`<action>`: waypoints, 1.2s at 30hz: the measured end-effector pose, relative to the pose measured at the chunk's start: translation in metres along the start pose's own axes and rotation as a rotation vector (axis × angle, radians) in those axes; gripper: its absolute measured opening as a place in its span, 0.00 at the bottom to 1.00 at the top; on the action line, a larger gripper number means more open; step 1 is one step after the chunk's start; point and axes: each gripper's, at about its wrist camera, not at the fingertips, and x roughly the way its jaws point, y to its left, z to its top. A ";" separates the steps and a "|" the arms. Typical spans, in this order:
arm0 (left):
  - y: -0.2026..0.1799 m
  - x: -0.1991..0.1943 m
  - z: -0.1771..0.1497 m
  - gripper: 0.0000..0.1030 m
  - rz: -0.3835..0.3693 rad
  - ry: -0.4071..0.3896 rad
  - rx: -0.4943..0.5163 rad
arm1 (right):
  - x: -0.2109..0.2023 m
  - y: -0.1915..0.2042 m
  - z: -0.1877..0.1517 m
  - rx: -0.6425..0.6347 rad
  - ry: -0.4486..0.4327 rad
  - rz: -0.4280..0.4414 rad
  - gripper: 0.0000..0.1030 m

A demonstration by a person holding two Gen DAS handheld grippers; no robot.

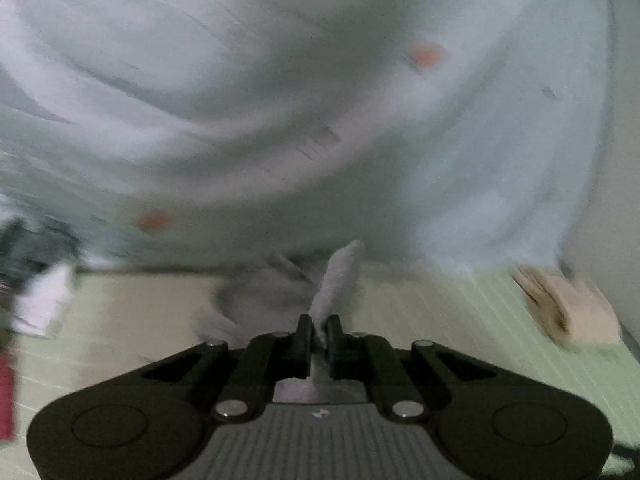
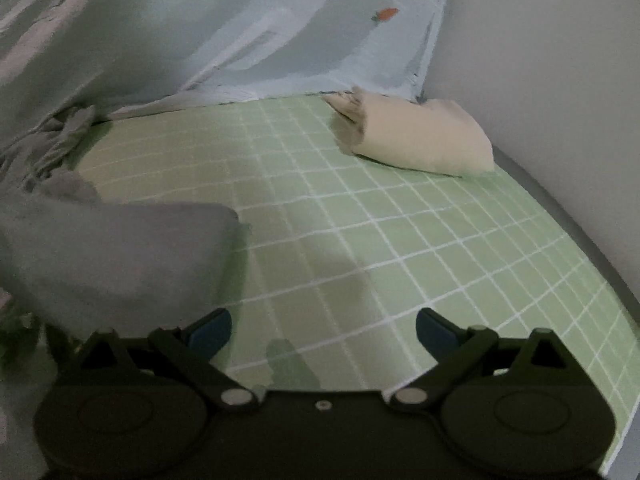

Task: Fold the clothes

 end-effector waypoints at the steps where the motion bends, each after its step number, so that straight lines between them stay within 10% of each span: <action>1: 0.014 -0.004 0.005 0.08 0.031 -0.027 -0.015 | -0.003 0.006 -0.001 -0.008 -0.002 0.004 0.97; 11: 0.163 -0.053 0.009 0.08 0.371 -0.210 -0.191 | -0.023 0.063 -0.009 -0.126 -0.025 0.017 0.97; 18: 0.234 -0.035 -0.033 0.14 0.563 -0.037 -0.343 | -0.026 0.086 -0.009 -0.224 -0.020 0.011 0.97; 29: 0.231 0.000 -0.097 0.39 0.464 0.248 -0.492 | -0.005 0.099 0.030 -0.137 -0.010 0.195 0.93; 33: 0.216 0.016 -0.121 0.39 0.393 0.336 -0.531 | 0.021 0.107 0.053 0.034 0.049 0.459 0.53; 36: 0.204 0.032 -0.130 0.39 0.360 0.393 -0.519 | 0.053 0.114 0.059 0.217 0.165 0.652 0.42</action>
